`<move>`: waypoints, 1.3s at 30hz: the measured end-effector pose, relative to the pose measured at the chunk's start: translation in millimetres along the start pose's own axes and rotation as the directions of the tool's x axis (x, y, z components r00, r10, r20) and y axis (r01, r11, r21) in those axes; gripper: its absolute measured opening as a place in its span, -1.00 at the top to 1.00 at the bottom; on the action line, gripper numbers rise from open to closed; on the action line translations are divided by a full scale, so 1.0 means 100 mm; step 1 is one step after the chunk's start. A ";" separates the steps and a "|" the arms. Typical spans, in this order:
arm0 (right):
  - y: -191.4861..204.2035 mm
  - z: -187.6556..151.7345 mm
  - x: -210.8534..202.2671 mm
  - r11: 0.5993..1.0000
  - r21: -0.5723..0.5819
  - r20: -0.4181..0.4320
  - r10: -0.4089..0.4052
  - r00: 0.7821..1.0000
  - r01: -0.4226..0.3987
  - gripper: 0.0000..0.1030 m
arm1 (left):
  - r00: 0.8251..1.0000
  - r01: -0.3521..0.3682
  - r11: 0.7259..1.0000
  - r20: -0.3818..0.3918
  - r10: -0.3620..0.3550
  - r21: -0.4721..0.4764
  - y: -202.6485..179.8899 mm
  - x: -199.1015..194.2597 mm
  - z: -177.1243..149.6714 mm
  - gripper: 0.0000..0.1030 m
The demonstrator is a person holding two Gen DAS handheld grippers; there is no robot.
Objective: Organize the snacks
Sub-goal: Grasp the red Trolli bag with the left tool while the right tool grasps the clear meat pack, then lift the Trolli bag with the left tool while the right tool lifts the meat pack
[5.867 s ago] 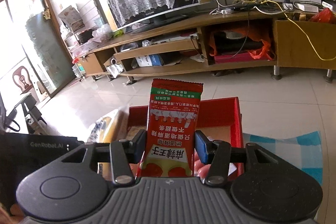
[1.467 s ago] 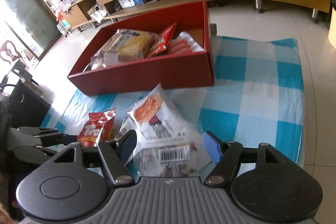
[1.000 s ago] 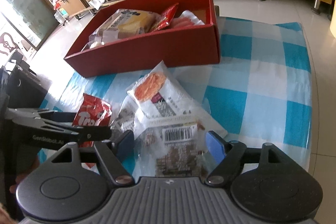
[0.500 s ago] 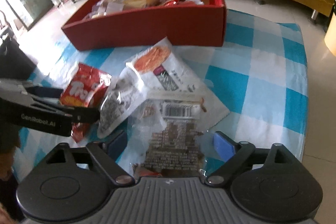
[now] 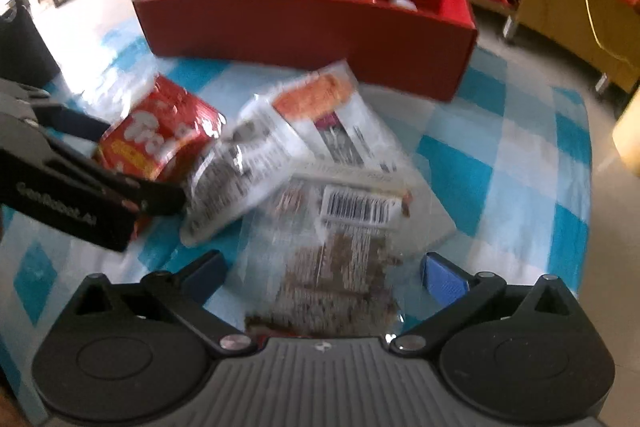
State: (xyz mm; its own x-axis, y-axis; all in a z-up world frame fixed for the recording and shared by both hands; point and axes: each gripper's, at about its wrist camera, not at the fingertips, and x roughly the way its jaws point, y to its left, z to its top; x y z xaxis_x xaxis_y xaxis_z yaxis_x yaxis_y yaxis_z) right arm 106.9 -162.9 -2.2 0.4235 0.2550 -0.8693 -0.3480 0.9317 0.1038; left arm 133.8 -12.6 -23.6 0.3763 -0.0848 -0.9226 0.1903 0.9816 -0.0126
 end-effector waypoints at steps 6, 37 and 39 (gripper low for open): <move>-0.10 -0.01 -0.08 0.999 0.045 -0.027 0.023 0.999 -0.022 -1.00 | 1.000 0.006 1.000 -0.005 -0.006 0.000 0.01 0.00 0.02 -1.00; -0.33 -0.14 -0.32 0.936 0.319 0.023 0.146 0.989 -0.146 -0.33 | 1.000 0.023 1.000 -0.008 -0.023 -0.015 0.04 -0.02 0.01 -0.98; -0.23 -0.11 -0.26 0.949 0.284 0.003 0.142 0.990 -0.137 -0.47 | 1.000 0.026 1.000 -0.009 -0.026 -0.016 0.04 0.00 0.01 -1.00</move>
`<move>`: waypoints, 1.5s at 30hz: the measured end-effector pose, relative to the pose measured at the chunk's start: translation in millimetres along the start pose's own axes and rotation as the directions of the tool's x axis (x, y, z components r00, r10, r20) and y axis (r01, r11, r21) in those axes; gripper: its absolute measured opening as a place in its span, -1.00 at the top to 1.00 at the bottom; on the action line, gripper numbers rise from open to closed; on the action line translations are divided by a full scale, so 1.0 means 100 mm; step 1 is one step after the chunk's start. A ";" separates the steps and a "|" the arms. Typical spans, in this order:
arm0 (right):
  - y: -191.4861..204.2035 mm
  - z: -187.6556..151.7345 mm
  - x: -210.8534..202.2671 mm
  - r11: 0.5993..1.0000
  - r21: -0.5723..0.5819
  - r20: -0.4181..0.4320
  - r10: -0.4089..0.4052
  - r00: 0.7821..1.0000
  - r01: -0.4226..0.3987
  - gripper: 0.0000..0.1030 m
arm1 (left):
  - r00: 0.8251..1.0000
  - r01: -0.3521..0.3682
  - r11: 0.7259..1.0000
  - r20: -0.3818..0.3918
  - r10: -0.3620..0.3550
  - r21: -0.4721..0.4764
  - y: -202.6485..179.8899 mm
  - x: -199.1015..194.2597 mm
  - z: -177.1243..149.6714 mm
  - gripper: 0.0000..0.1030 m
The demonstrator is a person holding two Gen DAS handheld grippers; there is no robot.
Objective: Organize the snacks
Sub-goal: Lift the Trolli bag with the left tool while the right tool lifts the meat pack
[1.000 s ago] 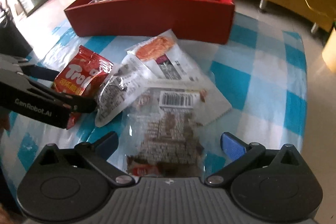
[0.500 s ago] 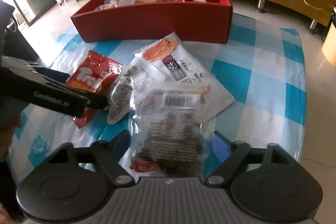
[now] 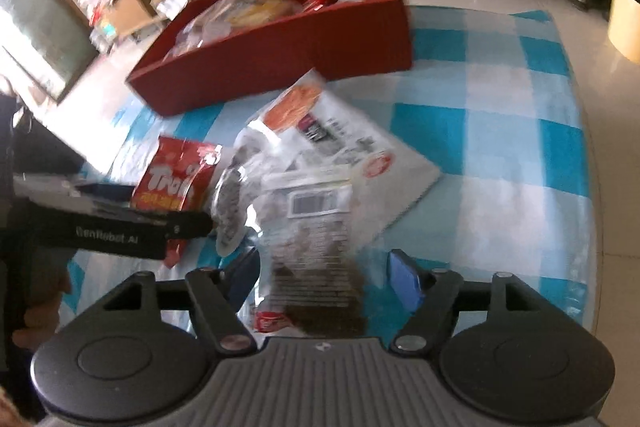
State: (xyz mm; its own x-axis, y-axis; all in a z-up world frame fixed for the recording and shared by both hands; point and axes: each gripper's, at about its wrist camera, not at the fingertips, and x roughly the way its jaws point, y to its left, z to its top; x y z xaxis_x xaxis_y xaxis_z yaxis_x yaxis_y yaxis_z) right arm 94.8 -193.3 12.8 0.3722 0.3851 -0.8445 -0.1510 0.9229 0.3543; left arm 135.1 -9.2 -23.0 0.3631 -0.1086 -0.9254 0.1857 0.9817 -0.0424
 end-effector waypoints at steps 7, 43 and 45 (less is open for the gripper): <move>0.45 -0.13 0.21 0.955 -0.265 0.007 -0.137 0.991 0.134 -0.80 | 1.000 -0.012 1.000 0.004 0.012 0.024 -0.02 0.01 0.00 -1.00; 0.10 0.05 -0.45 0.999 -0.050 0.169 -0.009 0.986 0.018 -0.55 | 0.999 0.033 0.983 0.017 -0.030 -0.178 0.24 -0.26 -0.07 -0.15; 0.06 0.07 -0.49 0.999 -0.036 0.183 -0.013 0.983 0.020 -0.55 | 0.998 0.052 0.982 0.042 -0.045 -0.180 0.23 -0.34 -0.07 -0.15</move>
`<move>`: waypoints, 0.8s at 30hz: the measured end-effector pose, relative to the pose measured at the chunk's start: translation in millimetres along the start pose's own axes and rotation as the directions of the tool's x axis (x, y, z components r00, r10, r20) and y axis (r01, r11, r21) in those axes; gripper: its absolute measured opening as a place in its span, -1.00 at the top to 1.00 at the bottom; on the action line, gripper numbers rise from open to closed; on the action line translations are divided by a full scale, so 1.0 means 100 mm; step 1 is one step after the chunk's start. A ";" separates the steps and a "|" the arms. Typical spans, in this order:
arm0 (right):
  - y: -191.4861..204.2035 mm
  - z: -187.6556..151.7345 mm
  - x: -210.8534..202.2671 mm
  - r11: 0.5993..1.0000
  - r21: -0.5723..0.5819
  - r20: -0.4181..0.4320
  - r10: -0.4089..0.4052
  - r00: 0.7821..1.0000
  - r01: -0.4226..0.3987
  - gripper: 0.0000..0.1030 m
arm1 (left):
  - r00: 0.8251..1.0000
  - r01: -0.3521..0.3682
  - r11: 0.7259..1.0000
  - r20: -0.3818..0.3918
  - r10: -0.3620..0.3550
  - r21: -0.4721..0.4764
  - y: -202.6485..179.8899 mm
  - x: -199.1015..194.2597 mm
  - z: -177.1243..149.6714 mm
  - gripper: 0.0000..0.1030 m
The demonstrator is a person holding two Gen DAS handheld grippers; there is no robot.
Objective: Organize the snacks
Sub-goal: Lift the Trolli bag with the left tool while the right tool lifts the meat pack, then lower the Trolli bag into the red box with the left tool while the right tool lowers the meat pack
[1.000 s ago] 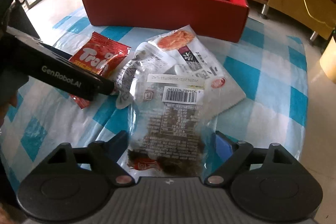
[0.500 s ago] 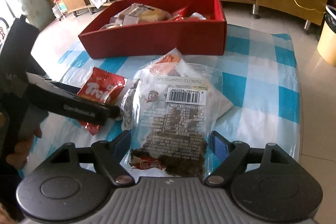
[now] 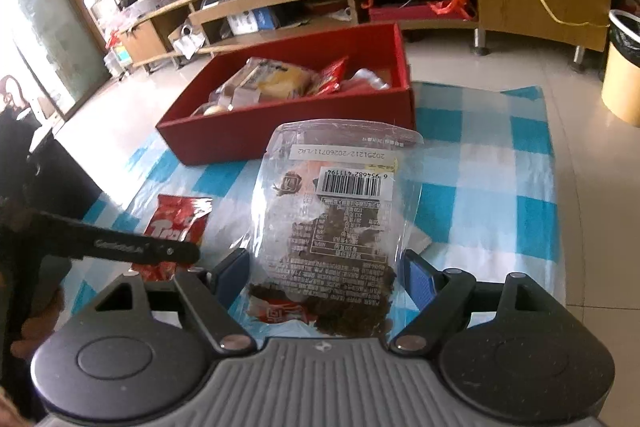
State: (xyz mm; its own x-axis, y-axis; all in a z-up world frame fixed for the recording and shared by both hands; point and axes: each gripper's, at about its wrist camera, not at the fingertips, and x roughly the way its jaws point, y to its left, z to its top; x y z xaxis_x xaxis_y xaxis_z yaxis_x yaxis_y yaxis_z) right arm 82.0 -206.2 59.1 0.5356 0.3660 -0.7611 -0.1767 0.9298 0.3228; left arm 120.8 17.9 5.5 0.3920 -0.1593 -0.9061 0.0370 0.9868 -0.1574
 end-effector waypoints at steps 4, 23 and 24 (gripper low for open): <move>-0.10 0.06 -0.04 0.999 0.032 0.023 -0.015 1.000 0.015 -0.55 | 0.998 0.036 0.999 0.043 -0.037 0.005 -0.05 -0.14 0.04 -0.15; -0.09 0.69 0.14 1.000 0.019 0.118 0.001 0.993 -0.004 -0.55 | 0.984 0.059 0.998 0.168 -0.054 -0.028 -0.06 -0.28 0.65 -0.16; -0.09 0.73 0.17 1.000 0.020 0.121 0.001 0.993 -0.003 -0.55 | 0.984 0.058 0.998 0.173 -0.051 -0.032 -0.05 -0.27 0.69 -0.16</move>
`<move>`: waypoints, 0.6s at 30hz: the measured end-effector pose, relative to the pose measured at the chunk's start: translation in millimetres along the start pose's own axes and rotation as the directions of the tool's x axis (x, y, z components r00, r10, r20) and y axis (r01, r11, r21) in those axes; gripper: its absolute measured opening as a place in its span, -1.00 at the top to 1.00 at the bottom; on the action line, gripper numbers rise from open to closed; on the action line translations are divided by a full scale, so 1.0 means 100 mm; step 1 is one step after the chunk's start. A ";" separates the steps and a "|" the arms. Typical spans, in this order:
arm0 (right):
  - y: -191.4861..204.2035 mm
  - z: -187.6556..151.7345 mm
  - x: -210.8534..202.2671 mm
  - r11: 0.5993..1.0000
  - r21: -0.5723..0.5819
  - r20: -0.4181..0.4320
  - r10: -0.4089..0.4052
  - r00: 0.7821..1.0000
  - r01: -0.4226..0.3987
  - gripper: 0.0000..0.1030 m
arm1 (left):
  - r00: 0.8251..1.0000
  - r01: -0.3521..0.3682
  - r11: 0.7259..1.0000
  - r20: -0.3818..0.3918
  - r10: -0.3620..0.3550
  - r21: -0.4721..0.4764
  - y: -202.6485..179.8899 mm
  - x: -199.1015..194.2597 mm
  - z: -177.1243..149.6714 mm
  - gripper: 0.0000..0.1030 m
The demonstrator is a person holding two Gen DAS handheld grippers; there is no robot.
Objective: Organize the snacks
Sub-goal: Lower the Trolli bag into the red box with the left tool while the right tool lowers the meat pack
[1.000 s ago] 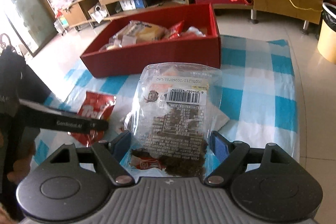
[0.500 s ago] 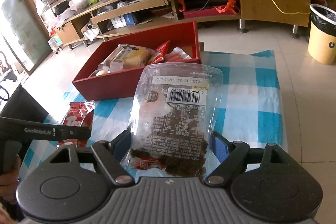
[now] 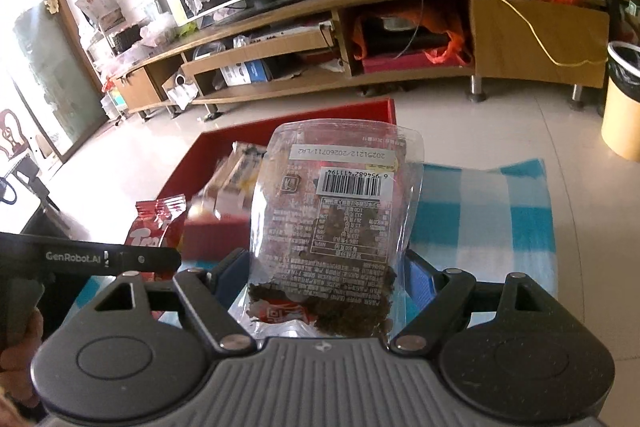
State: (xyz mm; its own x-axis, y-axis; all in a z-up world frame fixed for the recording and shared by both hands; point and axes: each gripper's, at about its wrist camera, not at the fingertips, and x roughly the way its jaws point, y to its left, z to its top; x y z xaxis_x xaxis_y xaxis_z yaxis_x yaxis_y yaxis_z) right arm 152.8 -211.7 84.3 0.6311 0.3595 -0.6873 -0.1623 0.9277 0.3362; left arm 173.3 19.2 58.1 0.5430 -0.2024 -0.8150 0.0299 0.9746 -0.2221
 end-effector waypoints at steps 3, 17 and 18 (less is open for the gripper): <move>0.00 0.12 0.10 1.000 -0.004 0.004 0.001 1.000 -0.001 -0.55 | 1.000 -0.004 1.000 0.015 0.004 -0.014 0.02 0.05 0.13 -0.16; 0.01 0.51 0.47 1.000 -0.017 0.025 0.004 1.000 -0.004 -0.55 | 0.994 -0.076 0.997 0.080 0.076 0.004 0.06 0.28 0.57 -0.13; 0.01 0.53 0.52 1.000 -0.018 0.022 0.001 1.000 -0.001 -0.55 | 0.994 -0.080 0.997 0.072 0.080 0.001 0.07 0.32 0.57 -0.13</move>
State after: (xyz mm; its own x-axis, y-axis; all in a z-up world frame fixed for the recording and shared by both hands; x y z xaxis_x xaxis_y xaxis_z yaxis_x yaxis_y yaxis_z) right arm 225.4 -197.1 82.9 0.6475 0.3581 -0.6727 -0.1759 0.9291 0.3253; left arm 238.7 24.8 61.4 0.6026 -0.1164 -0.7895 -0.0130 0.9877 -0.1556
